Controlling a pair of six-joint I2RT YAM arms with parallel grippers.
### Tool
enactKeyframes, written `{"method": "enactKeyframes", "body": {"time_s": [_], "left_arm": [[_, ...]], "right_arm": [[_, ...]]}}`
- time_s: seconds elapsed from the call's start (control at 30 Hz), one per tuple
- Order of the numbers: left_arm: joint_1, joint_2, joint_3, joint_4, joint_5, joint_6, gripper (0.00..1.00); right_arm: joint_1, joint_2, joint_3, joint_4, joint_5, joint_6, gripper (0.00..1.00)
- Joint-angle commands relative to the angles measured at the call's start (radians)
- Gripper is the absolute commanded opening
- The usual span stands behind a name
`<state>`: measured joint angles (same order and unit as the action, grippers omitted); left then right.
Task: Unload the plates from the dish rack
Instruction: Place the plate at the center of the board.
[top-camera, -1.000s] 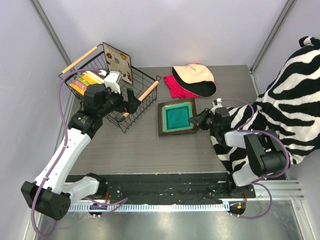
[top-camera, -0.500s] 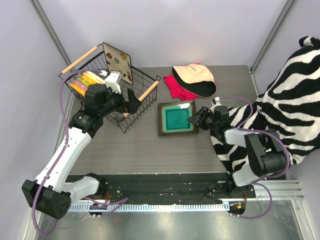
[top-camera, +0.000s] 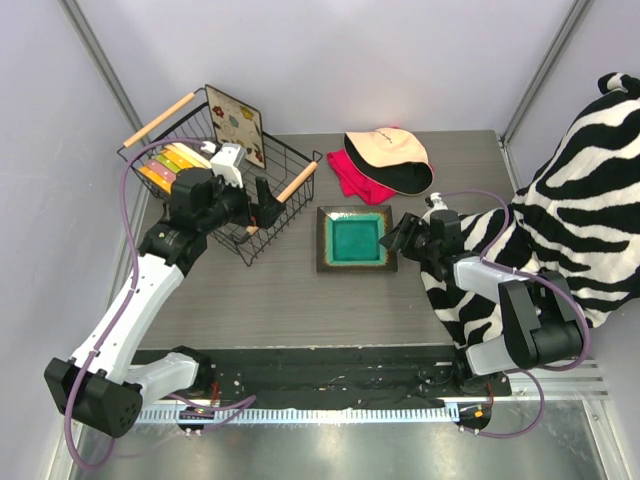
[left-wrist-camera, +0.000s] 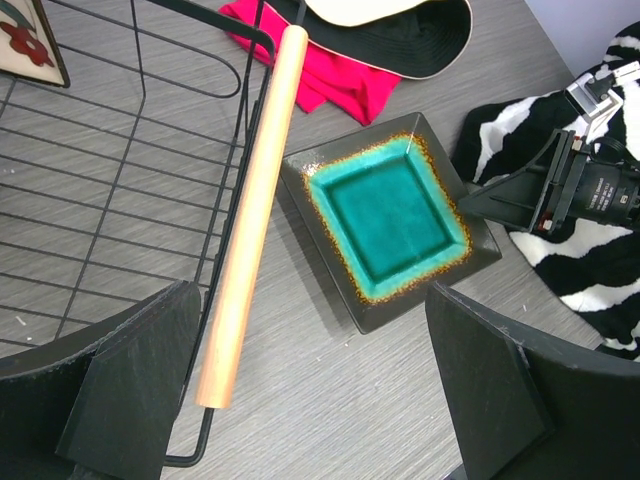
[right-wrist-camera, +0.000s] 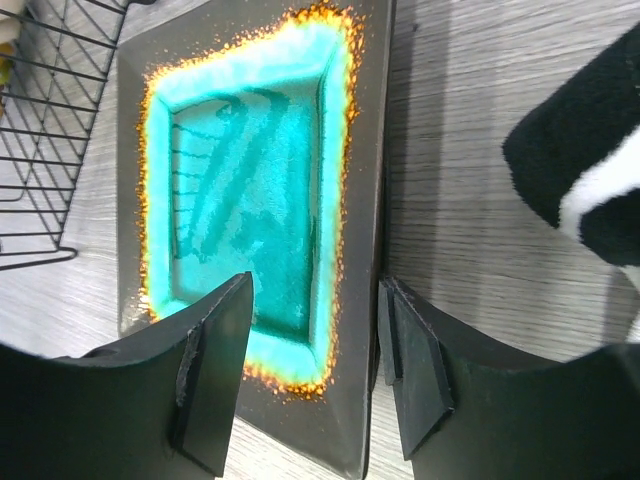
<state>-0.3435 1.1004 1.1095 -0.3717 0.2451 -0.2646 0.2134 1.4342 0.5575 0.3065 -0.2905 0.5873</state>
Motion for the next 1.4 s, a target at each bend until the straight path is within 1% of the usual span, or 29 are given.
{"method": "enactKeyframes", "body": {"time_s": [0.0,0.07,0.2,0.3,0.37,0.5,0.53,0.7,1.0,1.37], "left_arm": [[0.008,0.004,-0.004,0.048,0.02,-0.015,1.0],[0.008,0.004,-0.004,0.05,0.022,-0.016,1.0],[0.008,0.007,-0.004,0.05,0.025,-0.018,1.0],[0.006,0.01,-0.004,0.05,0.028,-0.019,1.0],[0.006,0.01,-0.004,0.048,0.028,-0.019,1.0],[0.008,0.012,-0.004,0.05,0.026,-0.016,1.0],[0.006,0.012,-0.004,0.051,0.026,-0.016,1.0],[0.008,0.013,-0.004,0.047,0.026,-0.016,1.0],[0.008,0.013,-0.005,0.045,0.014,-0.013,0.99],[0.008,0.015,-0.005,0.043,0.013,-0.018,1.0]], "right_arm": [[0.003,-0.057,0.042,0.028,0.033,-0.055,0.6],[0.003,-0.058,0.044,0.01,0.051,-0.061,0.59],[0.003,-0.049,0.042,-0.003,0.074,-0.067,0.54],[0.003,-0.026,0.045,-0.01,0.089,-0.072,0.43],[0.003,-0.011,0.054,-0.009,0.09,-0.078,0.39],[0.003,0.034,0.076,-0.014,0.088,-0.081,0.23],[0.003,0.04,0.082,-0.01,0.091,-0.081,0.21],[0.003,0.065,0.105,-0.009,0.105,-0.086,0.18],[0.003,0.048,0.121,-0.089,0.175,-0.098,0.15],[0.003,0.02,0.117,-0.139,0.215,-0.113,0.14]]}}
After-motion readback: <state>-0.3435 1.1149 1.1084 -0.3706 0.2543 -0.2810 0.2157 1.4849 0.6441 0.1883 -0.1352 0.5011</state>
